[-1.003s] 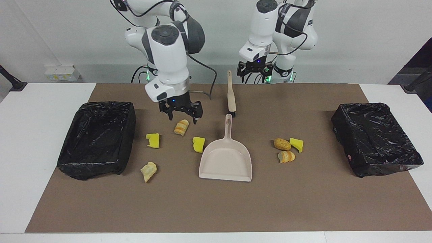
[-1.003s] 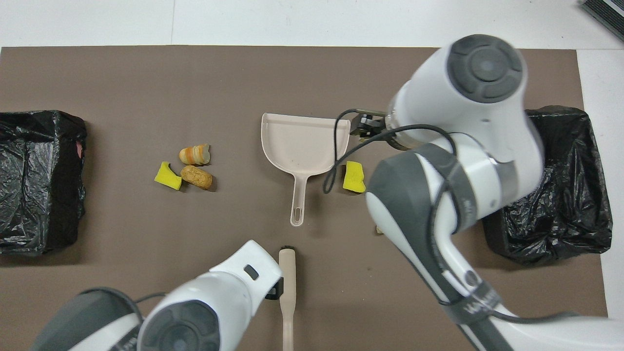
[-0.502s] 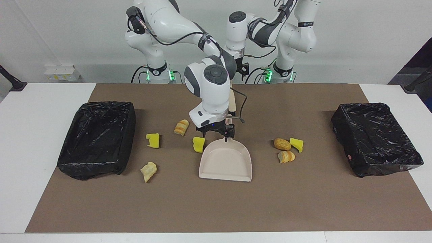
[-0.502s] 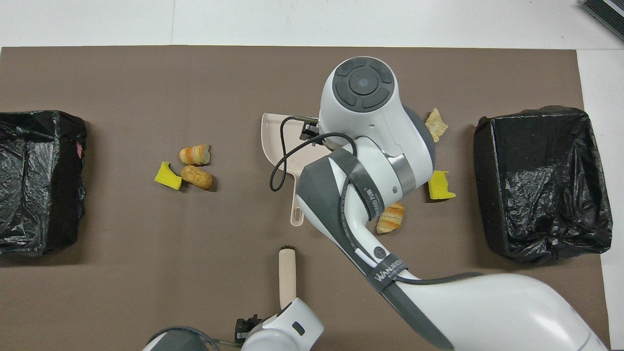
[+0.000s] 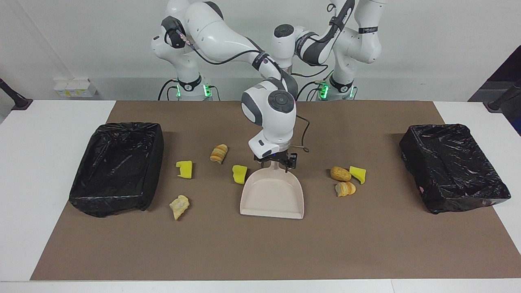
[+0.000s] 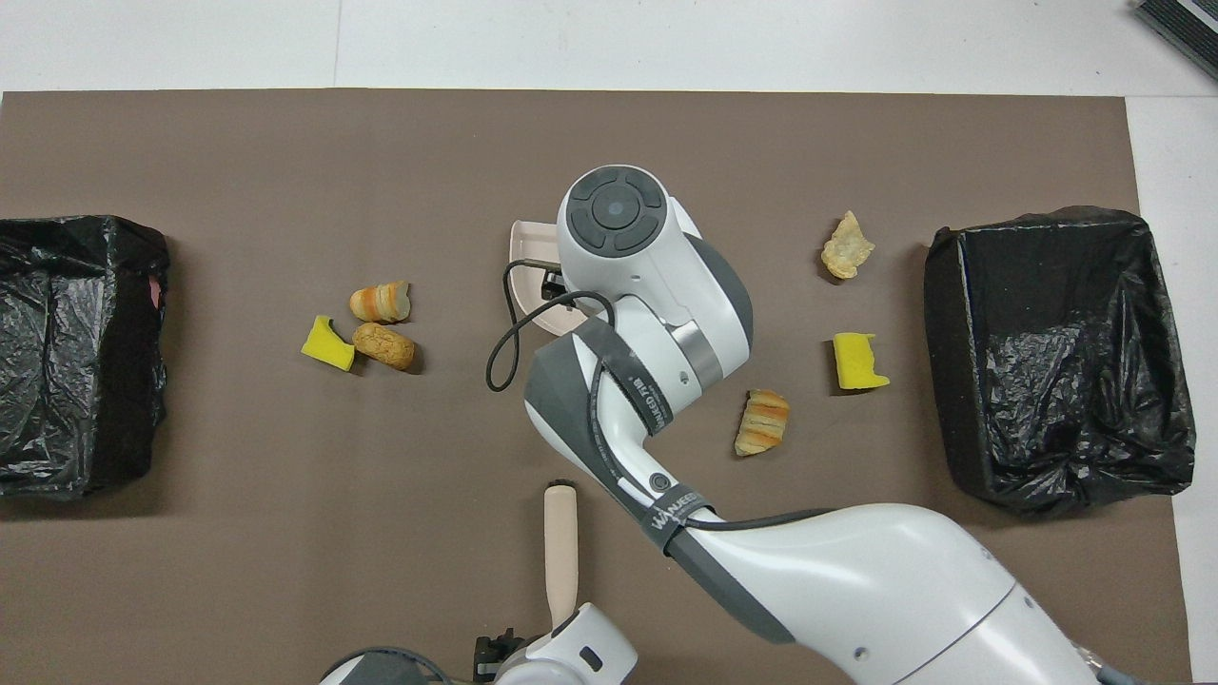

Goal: Sweep and dump trash in bin
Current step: 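Grasp the dustpan with the right gripper while the left gripper lifts the brush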

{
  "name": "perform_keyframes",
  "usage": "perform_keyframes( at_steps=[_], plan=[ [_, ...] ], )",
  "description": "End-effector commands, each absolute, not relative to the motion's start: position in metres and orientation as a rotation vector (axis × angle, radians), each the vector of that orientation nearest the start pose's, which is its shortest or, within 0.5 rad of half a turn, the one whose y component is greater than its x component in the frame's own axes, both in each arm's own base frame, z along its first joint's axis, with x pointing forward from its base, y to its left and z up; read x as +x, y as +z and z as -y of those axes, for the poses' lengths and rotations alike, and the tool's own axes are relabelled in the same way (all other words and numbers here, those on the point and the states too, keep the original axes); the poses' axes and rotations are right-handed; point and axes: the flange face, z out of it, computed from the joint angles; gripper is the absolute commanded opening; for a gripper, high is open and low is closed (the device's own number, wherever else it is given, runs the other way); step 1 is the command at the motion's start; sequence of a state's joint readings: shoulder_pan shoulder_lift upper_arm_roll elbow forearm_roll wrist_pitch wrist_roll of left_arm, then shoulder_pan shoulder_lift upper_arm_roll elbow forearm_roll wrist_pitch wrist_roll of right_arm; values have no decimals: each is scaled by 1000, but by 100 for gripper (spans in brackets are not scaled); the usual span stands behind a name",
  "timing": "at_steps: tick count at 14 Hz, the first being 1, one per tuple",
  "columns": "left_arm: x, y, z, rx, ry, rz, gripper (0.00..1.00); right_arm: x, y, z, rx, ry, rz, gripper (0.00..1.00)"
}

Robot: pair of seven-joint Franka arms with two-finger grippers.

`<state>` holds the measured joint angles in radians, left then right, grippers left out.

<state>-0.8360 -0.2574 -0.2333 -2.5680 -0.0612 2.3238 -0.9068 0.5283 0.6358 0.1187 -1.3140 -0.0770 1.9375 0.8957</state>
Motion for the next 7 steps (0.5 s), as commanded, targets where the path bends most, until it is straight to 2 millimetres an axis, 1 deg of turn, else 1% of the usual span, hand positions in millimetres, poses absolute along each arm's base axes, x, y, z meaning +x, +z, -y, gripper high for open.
perform_keyframes(
  at_steps=[1, 2, 3, 4, 5, 6, 7],
  plan=[
    [201, 345, 374, -3146, -22, -175, 100, 577, 355, -415, -3133, 48, -403, 95],
    [200, 345, 374, -3140, -15, -175, 100, 574, 353, -415, -3129, 42, -399, 95],
    [200, 344, 373, -3137, -13, -175, 100, 567, 347, -419, -3132, 53, -387, 95],
    [200, 344, 373, -3137, -13, -172, 97, 566, 347, -418, -3131, 54, -385, 95],
    [200, 344, 373, -3137, -13, -172, 91, 567, 348, -418, -3128, 52, -388, 95],
    [200, 344, 373, -3136, -12, -172, 75, 568, 348, -418, -3126, 51, -391, 94],
    [199, 343, 372, -3129, -6, -174, 31, 568, 349, -418, -3125, 49, -391, 83]
  ],
)
